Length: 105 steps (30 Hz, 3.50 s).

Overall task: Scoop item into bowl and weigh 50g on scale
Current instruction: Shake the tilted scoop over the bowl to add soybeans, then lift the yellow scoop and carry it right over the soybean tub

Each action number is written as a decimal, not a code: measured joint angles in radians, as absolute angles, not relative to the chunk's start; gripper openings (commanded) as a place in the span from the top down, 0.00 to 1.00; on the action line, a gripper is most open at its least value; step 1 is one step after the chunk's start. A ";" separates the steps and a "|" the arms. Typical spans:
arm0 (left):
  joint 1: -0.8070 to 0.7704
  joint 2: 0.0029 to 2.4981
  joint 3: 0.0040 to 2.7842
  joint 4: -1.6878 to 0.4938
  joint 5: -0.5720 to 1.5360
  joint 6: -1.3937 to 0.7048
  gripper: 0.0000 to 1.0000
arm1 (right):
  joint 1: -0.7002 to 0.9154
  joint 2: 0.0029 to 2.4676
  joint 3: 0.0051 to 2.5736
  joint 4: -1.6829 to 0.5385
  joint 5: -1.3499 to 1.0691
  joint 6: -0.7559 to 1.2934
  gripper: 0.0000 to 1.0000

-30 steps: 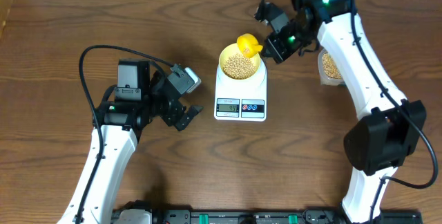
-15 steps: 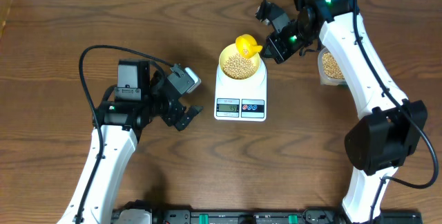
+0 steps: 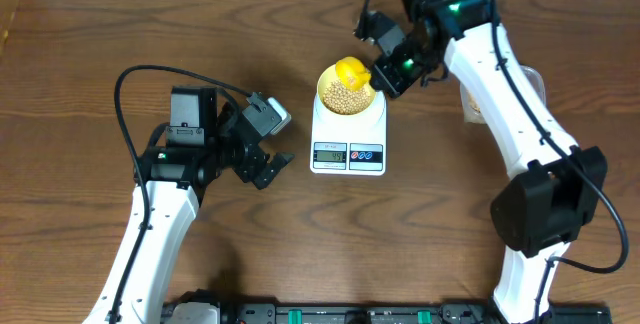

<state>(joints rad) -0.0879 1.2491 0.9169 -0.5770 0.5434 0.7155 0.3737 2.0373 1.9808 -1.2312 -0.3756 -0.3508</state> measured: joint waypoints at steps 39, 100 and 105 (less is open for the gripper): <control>-0.088 1.249 0.917 -0.577 0.543 0.715 0.03 | 0.396 2.037 1.981 -1.228 -0.253 -0.378 0.99; -0.088 1.249 0.917 -0.577 0.543 0.715 0.03 | 0.121 2.037 1.981 -1.225 -0.908 -0.376 0.99; -0.088 1.249 0.917 -0.577 0.543 0.715 0.03 | 0.075 2.037 1.981 -1.222 -1.008 -0.376 0.99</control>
